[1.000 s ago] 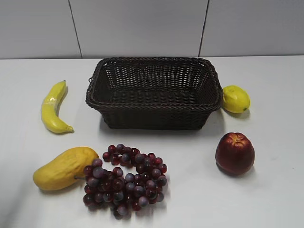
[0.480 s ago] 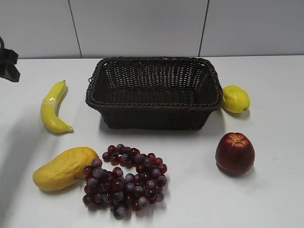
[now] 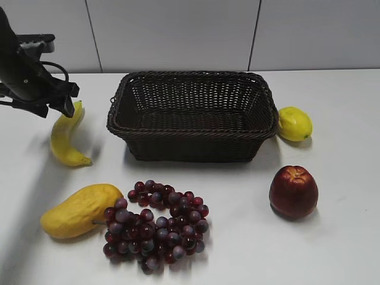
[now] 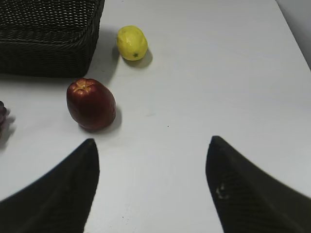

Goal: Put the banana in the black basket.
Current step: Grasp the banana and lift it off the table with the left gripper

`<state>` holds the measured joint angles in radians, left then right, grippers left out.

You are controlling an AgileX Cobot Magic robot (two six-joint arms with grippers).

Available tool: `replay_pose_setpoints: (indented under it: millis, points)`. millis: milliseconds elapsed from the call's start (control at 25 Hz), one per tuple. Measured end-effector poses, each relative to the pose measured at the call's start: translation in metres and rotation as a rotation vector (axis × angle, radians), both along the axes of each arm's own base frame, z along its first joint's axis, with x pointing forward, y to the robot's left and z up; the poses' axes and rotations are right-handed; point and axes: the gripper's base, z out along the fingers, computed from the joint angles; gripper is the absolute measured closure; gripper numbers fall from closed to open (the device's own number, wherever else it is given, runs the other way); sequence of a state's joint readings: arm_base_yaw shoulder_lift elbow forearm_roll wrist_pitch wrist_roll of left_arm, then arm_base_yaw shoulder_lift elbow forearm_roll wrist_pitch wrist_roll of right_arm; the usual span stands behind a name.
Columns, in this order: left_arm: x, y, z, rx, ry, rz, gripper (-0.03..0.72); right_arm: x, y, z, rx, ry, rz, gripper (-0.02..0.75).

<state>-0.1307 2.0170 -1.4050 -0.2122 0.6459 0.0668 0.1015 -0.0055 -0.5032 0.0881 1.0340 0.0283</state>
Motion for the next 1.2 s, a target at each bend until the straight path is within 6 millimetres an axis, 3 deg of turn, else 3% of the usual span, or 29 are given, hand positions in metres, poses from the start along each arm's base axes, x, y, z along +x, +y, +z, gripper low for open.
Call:
replay_pose_setpoints:
  millis: [200, 680, 840, 920, 1000, 1200]
  points:
    - [0.005, 0.004, -0.03, 0.051, 0.067, 0.059, 0.101, 0.0, 0.0, 0.0, 0.0, 0.0, 0.0, 0.218]
    - [0.009, -0.014, -0.053, 0.044, 0.064, 0.039, 0.107, 0.0, 0.0, 0.0, 0.0, 0.0, 0.0, 0.218]
    - [0.008, -0.014, -0.053, 0.047, 0.073, 0.037, 0.207, 0.0, 0.0, 0.0, 0.0, 0.0, 0.0, 0.218]
    - [0.007, -0.014, -0.049, 0.047, 0.078, 0.035, 0.286, 0.0, 0.0, 0.0, 0.0, 0.0, 0.0, 0.218]
    - [0.005, -0.014, -0.041, 0.047, 0.078, 0.033, 0.285, 0.0, 0.0, 0.0, 0.0, 0.0, 0.0, 0.218]
    - [0.002, -0.011, 0.016, 0.072, -0.07, 0.005, 0.285, 0.0, 0.0, 0.0, 0.0, 0.0, 0.0, 0.218]
